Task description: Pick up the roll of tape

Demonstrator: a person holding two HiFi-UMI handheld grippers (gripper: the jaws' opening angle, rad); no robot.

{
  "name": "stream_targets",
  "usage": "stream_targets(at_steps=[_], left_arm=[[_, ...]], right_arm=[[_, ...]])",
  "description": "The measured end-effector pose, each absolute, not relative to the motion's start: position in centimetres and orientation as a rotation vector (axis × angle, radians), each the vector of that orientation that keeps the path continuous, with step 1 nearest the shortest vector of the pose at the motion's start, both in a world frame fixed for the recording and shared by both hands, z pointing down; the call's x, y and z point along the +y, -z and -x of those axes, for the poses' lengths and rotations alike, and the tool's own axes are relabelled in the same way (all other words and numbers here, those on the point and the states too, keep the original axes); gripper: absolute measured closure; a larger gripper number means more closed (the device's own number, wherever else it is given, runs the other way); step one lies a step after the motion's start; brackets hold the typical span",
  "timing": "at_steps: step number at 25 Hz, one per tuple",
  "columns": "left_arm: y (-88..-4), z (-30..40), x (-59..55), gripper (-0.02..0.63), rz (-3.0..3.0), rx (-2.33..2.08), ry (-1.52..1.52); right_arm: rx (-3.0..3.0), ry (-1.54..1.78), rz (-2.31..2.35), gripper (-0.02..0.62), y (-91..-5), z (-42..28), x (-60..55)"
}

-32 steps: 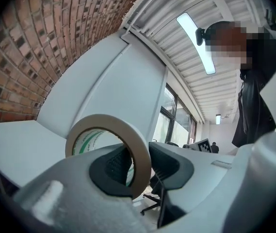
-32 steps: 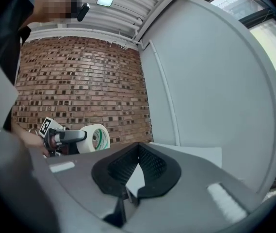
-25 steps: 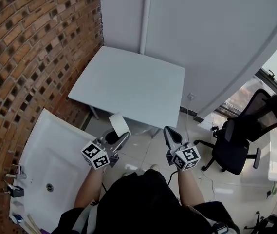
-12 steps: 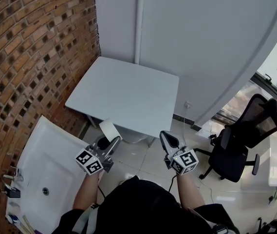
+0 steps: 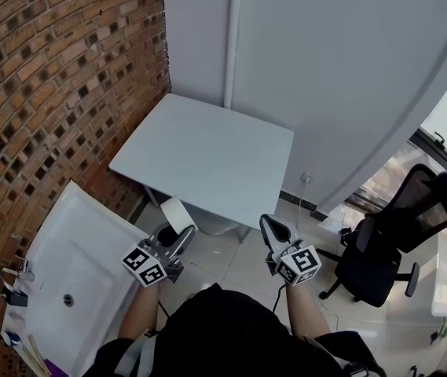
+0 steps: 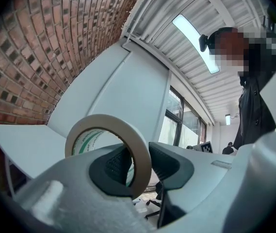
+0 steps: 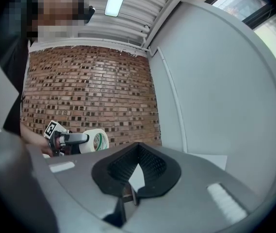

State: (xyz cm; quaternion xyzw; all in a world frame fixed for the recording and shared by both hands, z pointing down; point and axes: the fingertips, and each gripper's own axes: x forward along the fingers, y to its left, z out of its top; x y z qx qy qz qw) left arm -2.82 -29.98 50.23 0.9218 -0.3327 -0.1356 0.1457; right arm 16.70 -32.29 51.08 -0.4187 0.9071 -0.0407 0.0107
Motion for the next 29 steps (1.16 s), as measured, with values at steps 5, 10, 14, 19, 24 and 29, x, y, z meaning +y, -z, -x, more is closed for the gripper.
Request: stream_targets(at_steps=[5, 10, 14, 19, 24, 29], left_arm=[[-50.3, 2.1, -29.3, 0.492, -2.642, -0.947, 0.4], [-50.8, 1.8, -28.8, 0.492, -2.619, -0.929, 0.406], [-50.8, 1.4, -29.0, 0.492, -2.611, -0.907, 0.419], [-50.6, 0.6, -29.1, 0.492, -2.631, -0.882, 0.414], [-50.7, 0.8, -29.3, 0.492, -2.627, -0.876, 0.42], [-50.7, 0.9, -29.2, 0.492, -2.649, -0.885, 0.384]], right_arm=[[2.843, 0.125, 1.314, 0.591, -51.9, -17.4, -31.7], [2.811, 0.163, 1.354, 0.592, -52.0, -18.0, -30.9], [2.806, 0.14, 1.379, 0.592, -52.1, -18.9, -30.4], [2.793, 0.126, 1.394, 0.591, -51.7, -19.6, -30.1], [2.798, 0.11, 1.392, 0.591, -51.5, -19.4, -30.2], [2.803, 0.101, 1.38, 0.591, -51.2, -19.0, -30.3]])
